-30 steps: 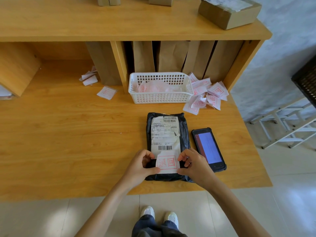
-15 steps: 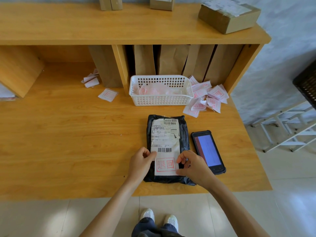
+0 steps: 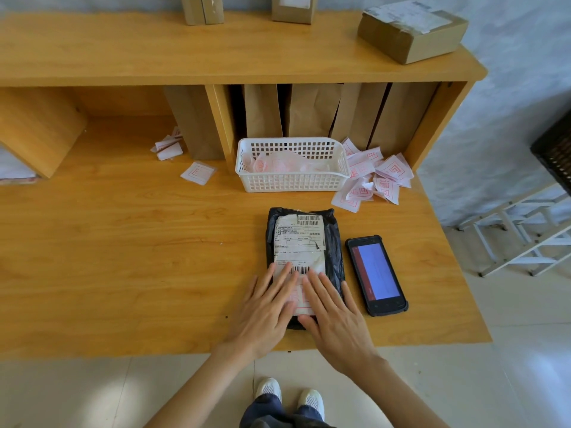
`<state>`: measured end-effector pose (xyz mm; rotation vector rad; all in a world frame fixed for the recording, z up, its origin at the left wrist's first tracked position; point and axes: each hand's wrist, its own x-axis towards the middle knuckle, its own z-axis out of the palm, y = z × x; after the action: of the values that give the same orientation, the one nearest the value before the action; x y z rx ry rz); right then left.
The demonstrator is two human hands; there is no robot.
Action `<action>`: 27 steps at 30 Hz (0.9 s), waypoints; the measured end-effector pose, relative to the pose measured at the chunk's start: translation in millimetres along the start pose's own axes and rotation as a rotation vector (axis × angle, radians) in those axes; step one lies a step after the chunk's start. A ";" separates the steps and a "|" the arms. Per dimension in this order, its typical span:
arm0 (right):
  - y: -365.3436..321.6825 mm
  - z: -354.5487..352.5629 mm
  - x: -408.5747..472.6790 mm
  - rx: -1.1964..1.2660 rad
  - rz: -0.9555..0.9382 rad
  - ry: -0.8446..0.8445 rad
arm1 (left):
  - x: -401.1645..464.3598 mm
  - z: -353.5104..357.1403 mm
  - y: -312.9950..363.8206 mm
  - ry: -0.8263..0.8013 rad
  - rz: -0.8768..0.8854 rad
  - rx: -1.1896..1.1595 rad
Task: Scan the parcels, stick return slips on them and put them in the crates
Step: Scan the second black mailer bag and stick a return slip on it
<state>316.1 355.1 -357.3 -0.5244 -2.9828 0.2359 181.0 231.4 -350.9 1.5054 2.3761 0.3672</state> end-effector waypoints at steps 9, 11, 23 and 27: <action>29.4 2.0 -18.4 -0.027 0.080 -0.088 | -7.9 -4.3 -18.7 -0.024 -0.043 0.024; 28.3 0.3 -19.7 -0.011 0.106 -0.079 | -11.2 -5.9 -19.3 -0.012 -0.057 -0.003; 14.9 2.3 -13.9 0.038 0.119 -0.046 | -13.3 2.2 -7.0 0.001 -0.035 -0.058; 24.8 -0.3 -17.3 0.038 0.155 -0.064 | -15.6 -0.6 -9.8 0.005 -0.038 -0.060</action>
<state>340.6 372.2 -362.6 -0.7594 -2.9944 0.3270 179.0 213.2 -352.2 1.4317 2.3721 0.4302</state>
